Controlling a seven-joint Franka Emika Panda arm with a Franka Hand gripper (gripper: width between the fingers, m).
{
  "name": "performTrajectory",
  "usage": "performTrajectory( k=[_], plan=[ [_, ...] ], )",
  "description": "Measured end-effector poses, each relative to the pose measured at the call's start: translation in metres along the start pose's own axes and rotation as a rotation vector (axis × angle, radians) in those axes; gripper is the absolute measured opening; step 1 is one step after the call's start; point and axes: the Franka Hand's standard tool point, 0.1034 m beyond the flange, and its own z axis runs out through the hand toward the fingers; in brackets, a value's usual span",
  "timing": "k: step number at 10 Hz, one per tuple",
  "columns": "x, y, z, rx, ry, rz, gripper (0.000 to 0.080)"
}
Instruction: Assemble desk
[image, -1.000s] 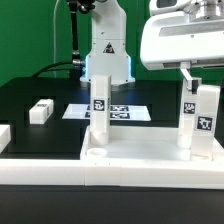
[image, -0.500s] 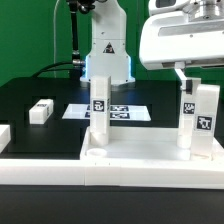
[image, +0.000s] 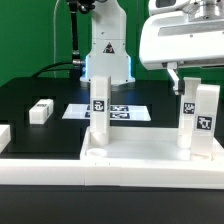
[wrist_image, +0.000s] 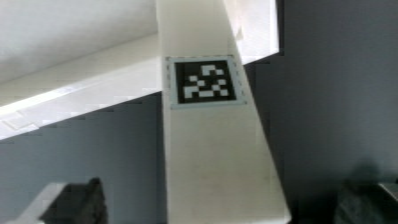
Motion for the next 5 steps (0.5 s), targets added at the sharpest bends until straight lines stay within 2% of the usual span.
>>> performTrajectory(
  k=[2,3,5],
  plan=[
    [0.000,0.000,0.000,0.000,0.000,-0.001,0.0649],
    [0.000,0.002,-0.001,-0.015,-0.030,0.008,0.0649],
    [0.015,0.006,-0.016,-0.058,-0.149,0.058,0.0649]
  ],
)
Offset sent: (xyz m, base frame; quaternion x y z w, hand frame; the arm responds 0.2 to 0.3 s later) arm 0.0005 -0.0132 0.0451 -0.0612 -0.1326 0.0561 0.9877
